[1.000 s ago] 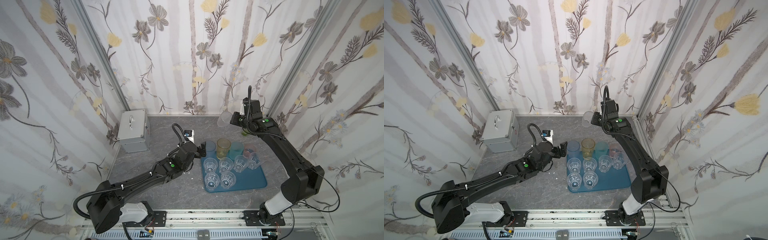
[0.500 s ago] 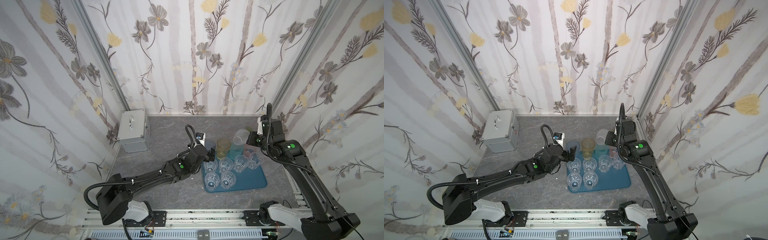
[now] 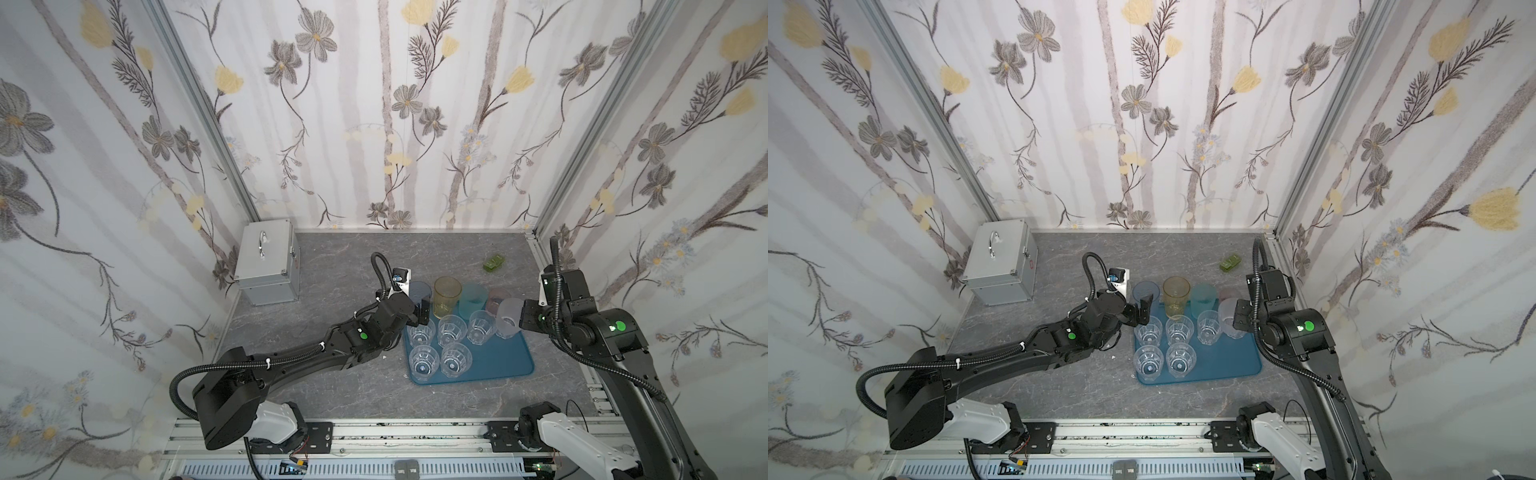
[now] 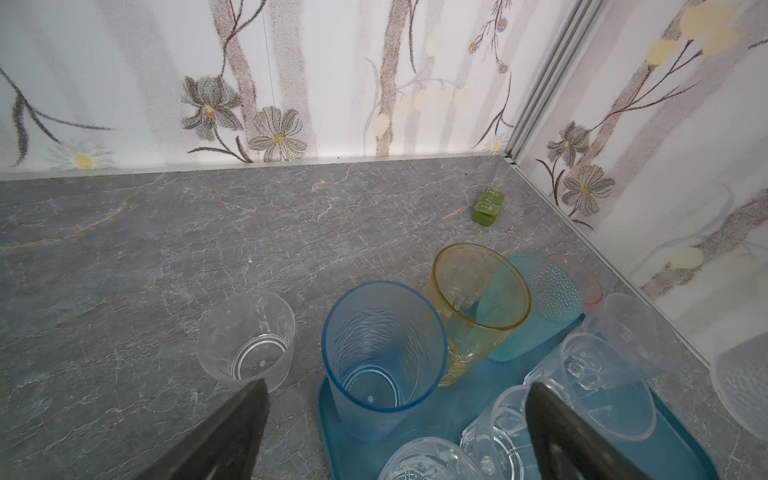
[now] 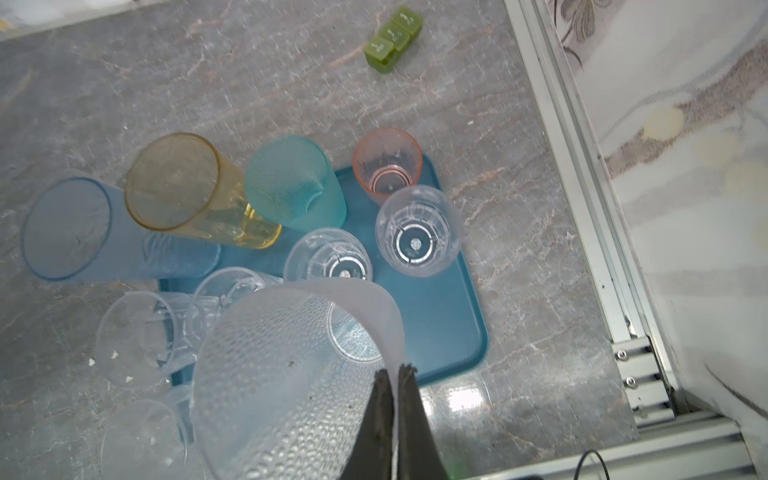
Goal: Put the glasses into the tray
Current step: 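Carry the frosted cup over the tray with the right gripper, then lower the frosted cup onto the tray and open the right gripper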
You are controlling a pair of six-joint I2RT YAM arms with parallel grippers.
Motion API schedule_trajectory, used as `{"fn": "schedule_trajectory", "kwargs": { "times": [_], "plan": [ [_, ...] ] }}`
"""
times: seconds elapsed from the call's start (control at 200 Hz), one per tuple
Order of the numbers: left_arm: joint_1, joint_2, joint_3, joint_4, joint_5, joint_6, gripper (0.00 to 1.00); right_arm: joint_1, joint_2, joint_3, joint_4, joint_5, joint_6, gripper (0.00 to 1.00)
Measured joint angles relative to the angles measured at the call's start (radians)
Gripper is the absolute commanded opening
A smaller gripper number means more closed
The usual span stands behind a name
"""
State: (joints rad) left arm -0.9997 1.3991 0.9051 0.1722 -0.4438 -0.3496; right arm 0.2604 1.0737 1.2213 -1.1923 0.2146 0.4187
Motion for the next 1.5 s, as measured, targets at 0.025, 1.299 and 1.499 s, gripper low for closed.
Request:
{"fn": "schedule_trajectory", "kwargs": {
  "times": [0.025, 1.299, 1.499],
  "plan": [
    [0.000, 0.000, -0.001, 0.002, 0.000, 0.000, 0.99, 0.000, -0.009, -0.008, -0.015, 0.000, 0.005, 0.00],
    [0.016, -0.013, -0.066, 0.026, -0.046, -0.021, 1.00, 0.050, -0.021, -0.515, 0.299, -0.137, 0.183, 0.00],
    [0.020, -0.019, -0.071, 0.026, -0.045, -0.022, 1.00, 0.050, -0.021, -0.517, 0.304, -0.138, 0.183, 0.00]
  ]
}}
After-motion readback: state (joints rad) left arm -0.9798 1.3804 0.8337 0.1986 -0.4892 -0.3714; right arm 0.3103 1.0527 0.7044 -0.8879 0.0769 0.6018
